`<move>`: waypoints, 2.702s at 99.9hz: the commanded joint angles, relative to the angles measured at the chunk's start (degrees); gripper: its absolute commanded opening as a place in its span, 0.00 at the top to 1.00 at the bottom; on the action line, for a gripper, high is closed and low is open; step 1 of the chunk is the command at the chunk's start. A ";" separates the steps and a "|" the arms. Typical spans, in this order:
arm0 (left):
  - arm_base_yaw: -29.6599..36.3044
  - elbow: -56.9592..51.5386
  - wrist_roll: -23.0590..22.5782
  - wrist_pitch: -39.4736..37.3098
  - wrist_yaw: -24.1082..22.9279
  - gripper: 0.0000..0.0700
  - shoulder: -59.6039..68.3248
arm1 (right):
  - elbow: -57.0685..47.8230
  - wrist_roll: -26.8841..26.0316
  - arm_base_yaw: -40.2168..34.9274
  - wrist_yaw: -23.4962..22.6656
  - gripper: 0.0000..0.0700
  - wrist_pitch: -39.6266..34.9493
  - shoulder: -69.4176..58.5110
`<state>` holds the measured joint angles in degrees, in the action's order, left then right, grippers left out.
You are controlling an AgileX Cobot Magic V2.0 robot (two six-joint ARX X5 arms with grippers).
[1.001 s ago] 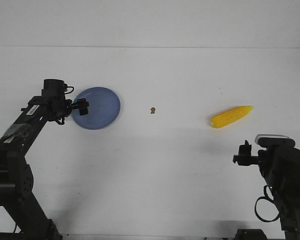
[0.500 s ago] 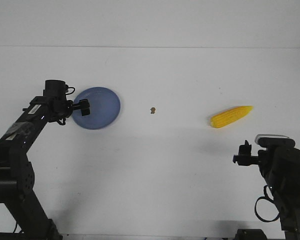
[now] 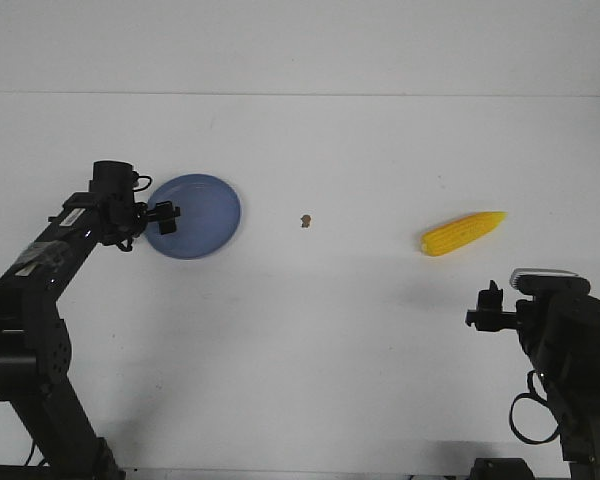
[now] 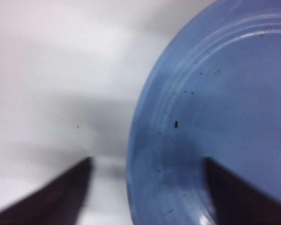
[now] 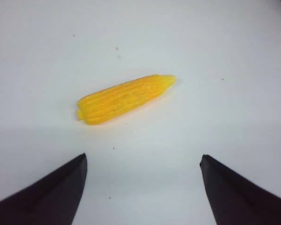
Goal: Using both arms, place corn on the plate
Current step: 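Push the blue plate with the left gripper toward the table center, then withdraw the left gripper and grasp the yellow corn with the right gripper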
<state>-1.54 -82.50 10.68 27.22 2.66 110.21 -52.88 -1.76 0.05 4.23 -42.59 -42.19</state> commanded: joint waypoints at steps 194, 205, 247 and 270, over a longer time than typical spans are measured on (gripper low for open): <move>27.71 26.99 5.14 -9.35 19.41 0.91 -19.85 | -0.85 -1.70 -0.09 -0.13 0.27 1.42 -0.22; 27.71 26.99 5.49 -9.33 19.41 0.72 -19.85 | -0.85 -1.70 -0.09 -0.13 0.27 1.42 -0.22; 24.81 26.82 1.75 -15.54 18.71 0.39 -26.32 | -0.85 -1.68 -0.09 -0.13 0.27 2.78 -0.22; 19.30 26.80 -8.26 -15.26 6.16 0.39 -39.63 | -0.85 -5.73 -0.09 -0.35 0.27 3.02 -0.28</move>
<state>18.76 -55.11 7.99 11.20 11.79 72.82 -52.88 -4.49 0.05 4.08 -40.38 -42.19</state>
